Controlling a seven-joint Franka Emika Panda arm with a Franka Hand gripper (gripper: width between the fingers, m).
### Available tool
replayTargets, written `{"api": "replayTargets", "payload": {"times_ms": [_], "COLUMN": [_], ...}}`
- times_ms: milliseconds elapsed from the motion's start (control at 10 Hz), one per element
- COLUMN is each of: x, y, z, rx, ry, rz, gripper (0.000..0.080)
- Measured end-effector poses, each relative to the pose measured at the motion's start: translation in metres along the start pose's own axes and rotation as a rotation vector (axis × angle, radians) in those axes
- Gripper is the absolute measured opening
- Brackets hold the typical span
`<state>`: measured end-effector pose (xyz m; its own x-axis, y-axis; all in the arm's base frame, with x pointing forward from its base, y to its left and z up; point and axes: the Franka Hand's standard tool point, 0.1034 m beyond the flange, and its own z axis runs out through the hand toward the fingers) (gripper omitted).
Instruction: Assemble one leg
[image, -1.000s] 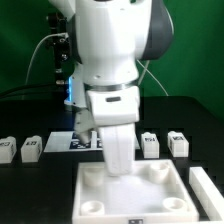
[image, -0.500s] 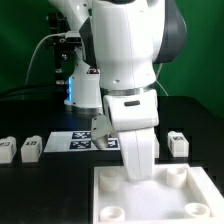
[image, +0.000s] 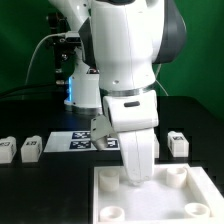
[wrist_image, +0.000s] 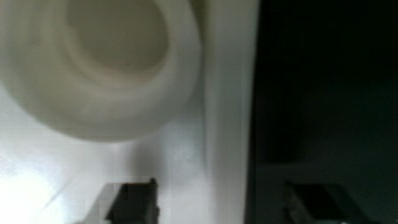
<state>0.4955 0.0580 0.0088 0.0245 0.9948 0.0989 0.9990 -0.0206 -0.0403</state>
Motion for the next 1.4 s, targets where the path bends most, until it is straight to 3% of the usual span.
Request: {"api": "replayTargets", "payload": {"times_ms": [100,200,300,1000,1400], "x": [0.0,0.0,0.0,-0.001,0.024], "y": [0.0,0.0,0.0,0.0,-0.011], "z": [0.0,0.0,0.0,0.0,-0.026], "rx": [0.0,0.0,0.0,0.001,-0.037], "ry": [0.0,0.0,0.0,0.0,-0.008], "rz": [0.0,0.001,0.001,0.004,0.293], "gripper": [0.0381,0.0561,0.0621,0.0649,0.0649]}}
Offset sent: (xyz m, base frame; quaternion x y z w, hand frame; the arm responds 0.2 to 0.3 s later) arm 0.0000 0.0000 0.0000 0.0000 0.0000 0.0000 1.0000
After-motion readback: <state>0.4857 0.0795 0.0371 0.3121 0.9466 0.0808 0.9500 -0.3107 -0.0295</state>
